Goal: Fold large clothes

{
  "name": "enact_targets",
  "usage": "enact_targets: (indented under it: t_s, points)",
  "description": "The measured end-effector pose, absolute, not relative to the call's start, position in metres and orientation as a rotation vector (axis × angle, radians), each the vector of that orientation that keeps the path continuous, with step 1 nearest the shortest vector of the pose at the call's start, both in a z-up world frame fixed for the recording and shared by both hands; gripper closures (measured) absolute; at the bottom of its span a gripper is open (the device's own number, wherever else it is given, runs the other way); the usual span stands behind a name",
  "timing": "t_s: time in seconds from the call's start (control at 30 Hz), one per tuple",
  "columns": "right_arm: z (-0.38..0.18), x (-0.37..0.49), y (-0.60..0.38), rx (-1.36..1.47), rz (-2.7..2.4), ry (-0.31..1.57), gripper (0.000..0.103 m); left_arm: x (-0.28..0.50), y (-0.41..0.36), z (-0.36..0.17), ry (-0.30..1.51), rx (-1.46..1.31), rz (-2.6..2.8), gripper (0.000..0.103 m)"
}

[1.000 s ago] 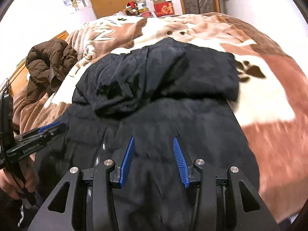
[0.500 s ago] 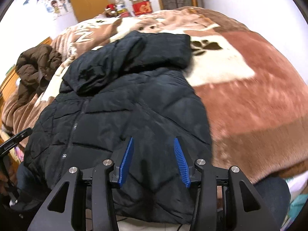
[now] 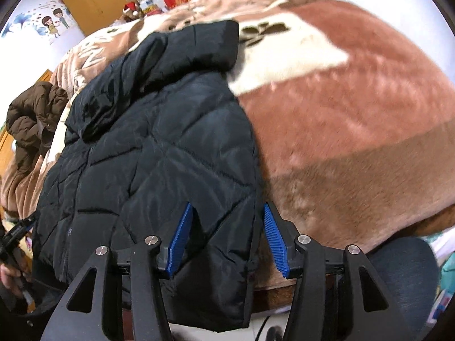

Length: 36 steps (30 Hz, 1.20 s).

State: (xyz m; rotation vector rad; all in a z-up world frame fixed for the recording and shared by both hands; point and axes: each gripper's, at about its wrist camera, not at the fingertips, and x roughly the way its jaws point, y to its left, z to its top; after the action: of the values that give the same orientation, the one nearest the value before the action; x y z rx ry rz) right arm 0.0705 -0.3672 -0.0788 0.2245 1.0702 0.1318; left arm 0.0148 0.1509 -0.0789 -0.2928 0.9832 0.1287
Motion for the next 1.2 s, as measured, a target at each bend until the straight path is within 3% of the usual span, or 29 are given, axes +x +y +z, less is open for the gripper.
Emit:
enact_targets:
  t_s: [0.13,0.3,0.43,0.5,0.53,0.67,0.73,1.0,1.2]
  points:
    - [-0.088,0.072,-0.366,0.259,0.147,1.104,0.051,0.014,0.142,-0.092,1.006,-0.321,0.082,0.038]
    - [-0.102,0.078,-0.373,0.333,0.170,1.155,0.050,0.018,0.127,-0.101,1.037,-0.302,0.048,0.025]
    - [-0.103,0.078,-0.370,0.330,0.189,1.183,0.050,0.021,0.118,-0.105,1.060,-0.263,0.056,0.024]
    - [-0.102,0.076,-0.362,0.285,0.214,1.199,0.052,0.020,0.116,-0.104,1.058,-0.255,0.057,0.028]
    - [-0.101,0.074,-0.358,0.265,0.221,1.204,0.055,0.019,0.115,-0.103,1.059,-0.253,0.055,0.036]
    - [-0.090,0.073,-0.354,0.284,0.257,1.193,0.085,0.018,0.110,-0.091,1.046,-0.233,0.038,0.074]
    - [-0.075,0.072,-0.354,0.300,0.287,1.161,0.089,0.017,0.111,-0.074,1.016,-0.259,0.018,0.082]
    - [0.005,0.077,-0.359,0.381,0.392,0.956,0.090,0.021,0.126,0.004,0.837,-0.380,-0.064,0.085]
    - [0.031,0.059,-0.360,0.378,0.444,0.889,0.090,0.010,0.140,0.034,0.764,-0.420,-0.082,0.086]
